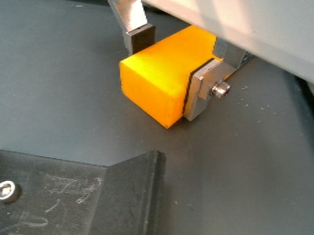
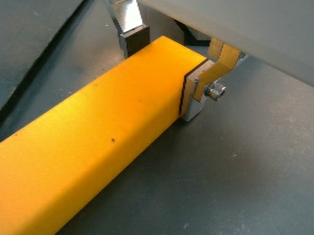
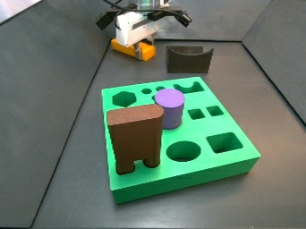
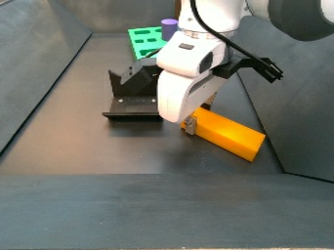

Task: Pick up the rectangle object. Move up. Place the rectangle object on the fixture. Regrasp the rectangle object. Move to above the board. Insert the rectangle object.
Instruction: Pick up the rectangle object, then move up, then place the rectangle object on the fixture.

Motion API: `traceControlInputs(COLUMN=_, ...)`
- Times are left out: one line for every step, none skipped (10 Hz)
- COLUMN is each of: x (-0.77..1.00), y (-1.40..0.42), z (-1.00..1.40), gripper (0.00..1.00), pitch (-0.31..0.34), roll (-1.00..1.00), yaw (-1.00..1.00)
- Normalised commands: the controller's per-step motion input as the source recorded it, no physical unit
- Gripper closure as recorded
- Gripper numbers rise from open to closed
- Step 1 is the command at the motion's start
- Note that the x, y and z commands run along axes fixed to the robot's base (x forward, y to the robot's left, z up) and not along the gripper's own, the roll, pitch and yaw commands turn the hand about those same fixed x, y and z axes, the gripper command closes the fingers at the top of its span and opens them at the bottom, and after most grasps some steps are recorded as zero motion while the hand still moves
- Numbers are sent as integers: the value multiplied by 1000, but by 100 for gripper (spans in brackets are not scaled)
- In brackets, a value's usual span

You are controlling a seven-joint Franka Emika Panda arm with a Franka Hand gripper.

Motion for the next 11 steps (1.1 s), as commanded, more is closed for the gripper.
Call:
traceControlInputs(x=0, y=0, z=0, gripper=100, pitch=0, roll=0, yaw=0)
traceControlInputs(x=0, y=0, z=0, gripper=100, pitch=0, roll=0, yaw=0)
traceControlInputs(x=0, y=0, z=833, gripper=100, pitch=0, roll=0, yaw=0)
traceControlInputs(x=-64, y=25, z=779, gripper=100, pitch=28, roll=2, yaw=-26)
traceControlInputs(x=-70, y=23, z=685, gripper=100, pitch=21, roll=10, yaw=-31)
traceControlInputs(x=-58, y=13, z=554, gripper=100, pitch=18, roll=19, yaw=-29)
traceControlInputs(x=-43, y=9, z=408, gripper=100, pitch=27, roll=29, yaw=-28)
traceControlInputs(x=-27, y=8, z=202, gripper=100, pitch=41, roll=43, yaw=-23)
traceControlInputs(x=0, y=0, z=1000, gripper=100, pitch=0, roll=0, yaw=0)
traceControlInputs(x=-4, y=-1, z=1000, gripper=100, pitch=14, roll=6, yaw=-2)
traceControlInputs(x=-9, y=0, z=1000, gripper=100, pitch=21, roll=10, yaw=-4)
